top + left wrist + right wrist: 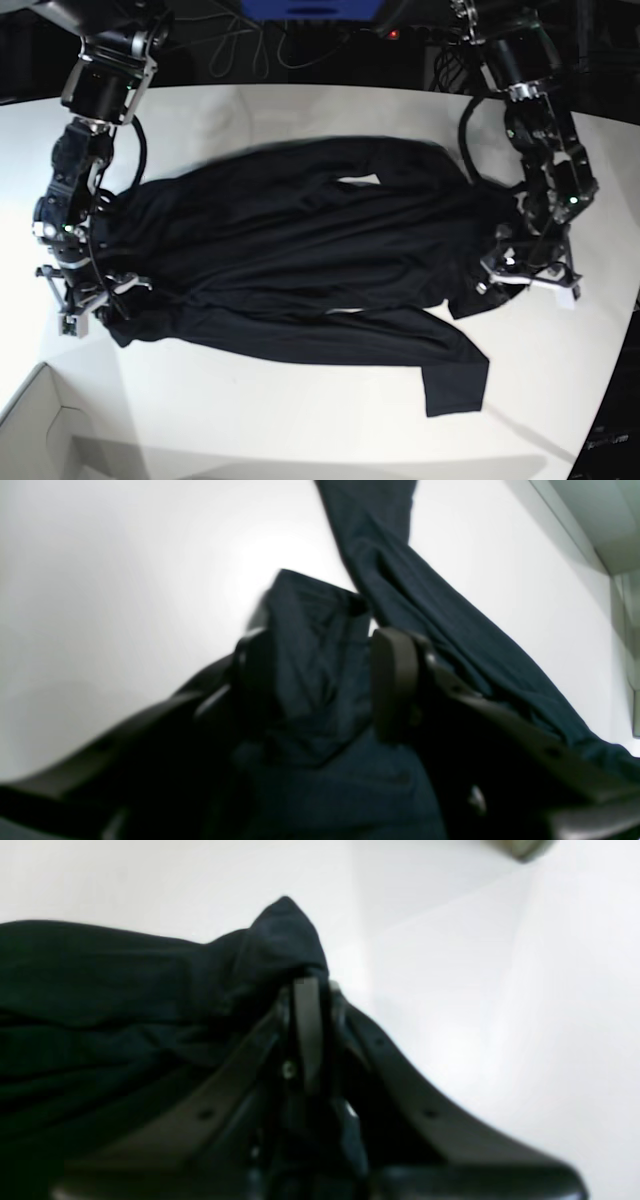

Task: Layout the t-shirt on the table in an organized manner, then fold the t-shirt properly
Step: 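Hold the shirt with both grippers and stretch it apart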

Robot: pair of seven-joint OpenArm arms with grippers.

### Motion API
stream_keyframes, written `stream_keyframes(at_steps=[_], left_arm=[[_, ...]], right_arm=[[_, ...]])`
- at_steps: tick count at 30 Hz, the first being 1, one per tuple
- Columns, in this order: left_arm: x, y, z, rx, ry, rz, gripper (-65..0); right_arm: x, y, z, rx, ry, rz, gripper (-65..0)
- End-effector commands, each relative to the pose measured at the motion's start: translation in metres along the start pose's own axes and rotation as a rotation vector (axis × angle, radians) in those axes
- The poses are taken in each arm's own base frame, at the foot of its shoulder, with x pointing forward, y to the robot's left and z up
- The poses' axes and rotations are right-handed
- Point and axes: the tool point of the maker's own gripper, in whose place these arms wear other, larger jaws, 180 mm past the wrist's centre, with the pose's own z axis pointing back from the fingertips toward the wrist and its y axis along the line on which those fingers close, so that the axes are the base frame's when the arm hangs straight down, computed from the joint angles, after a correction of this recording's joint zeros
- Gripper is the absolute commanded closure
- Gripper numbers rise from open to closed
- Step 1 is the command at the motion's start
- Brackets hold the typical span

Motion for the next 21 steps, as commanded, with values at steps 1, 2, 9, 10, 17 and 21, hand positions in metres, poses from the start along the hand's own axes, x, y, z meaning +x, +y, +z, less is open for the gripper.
stream_keyframes(at_steps=[1,2,9,10,17,21], left_arm=[[0.013,-0.006,-0.003,-0.015,-0.04,-0.005,-30.3],[0.006,-0.005,-0.008,-0.014,-0.029,-0.005,-30.3],[-0.018,-0.022,-0.042,-0.037,0.042,-0.016,-30.3],[-0.021,-0.021,-0.045,-0.035,0.049,-0.015,-30.3],[-0.04,-0.018,-0.057,-0.021,0.086,-0.017,-27.7],[-0.036,-0.02,-0.057,-0.03,0.075,-0.01,-6.5]], right_arm=[[0.02,-0.002,0.003,-0.002,-0.06,0.007,-2.0],[0.02,-0.002,0.004,-0.002,-0.062,0.011,-4.6],[0.015,0.0,0.017,-0.005,-0.069,0.036,-21.5],[0.013,0.0,0.019,-0.006,-0.069,0.039,-22.4],[0.009,-0.004,0.023,-0.015,-0.064,0.046,-22.5],[0.001,-0.005,0.025,-0.015,-0.049,0.049,-22.5]])
